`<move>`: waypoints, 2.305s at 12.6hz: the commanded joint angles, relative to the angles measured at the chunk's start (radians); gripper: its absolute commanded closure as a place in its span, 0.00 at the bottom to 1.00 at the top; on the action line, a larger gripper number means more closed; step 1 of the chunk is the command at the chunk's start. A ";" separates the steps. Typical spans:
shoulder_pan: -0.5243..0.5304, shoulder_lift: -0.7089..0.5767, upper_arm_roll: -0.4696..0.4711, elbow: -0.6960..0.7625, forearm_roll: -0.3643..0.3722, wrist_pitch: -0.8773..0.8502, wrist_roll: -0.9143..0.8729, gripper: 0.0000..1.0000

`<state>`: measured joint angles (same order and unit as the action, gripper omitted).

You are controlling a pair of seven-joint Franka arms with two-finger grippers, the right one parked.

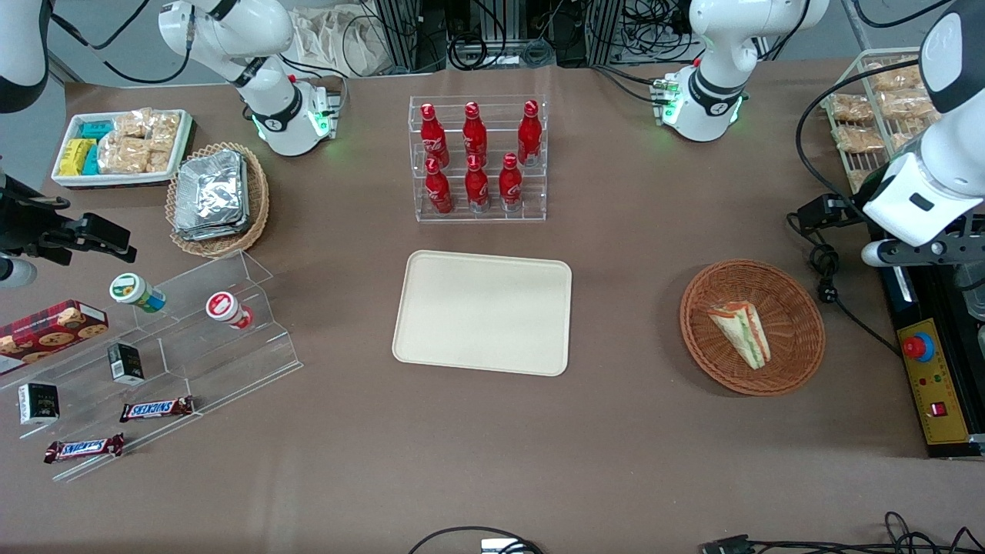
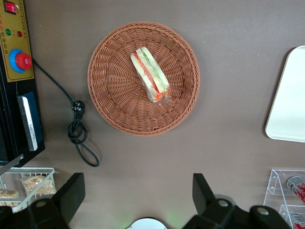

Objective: Place sandwich from basket to tray
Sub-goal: 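Move the left gripper down toward the wrapped sandwich in the wicker basket, then lower the open left gripper around the sandwich and close it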

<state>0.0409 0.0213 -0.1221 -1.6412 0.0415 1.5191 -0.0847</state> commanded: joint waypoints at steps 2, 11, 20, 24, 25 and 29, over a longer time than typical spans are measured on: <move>-0.006 -0.009 0.009 -0.003 -0.012 0.010 -0.001 0.00; -0.004 0.009 0.010 -0.005 -0.012 0.010 -0.003 0.00; -0.001 0.198 0.010 -0.009 -0.032 0.085 -0.212 0.00; 0.001 0.320 0.010 -0.009 -0.032 0.183 -0.305 0.00; -0.001 0.351 0.012 -0.009 -0.032 0.214 -0.312 0.00; 0.017 0.474 0.012 -0.015 -0.032 0.357 -0.316 0.00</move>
<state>0.0431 0.4500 -0.1136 -1.6589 0.0218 1.8273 -0.3883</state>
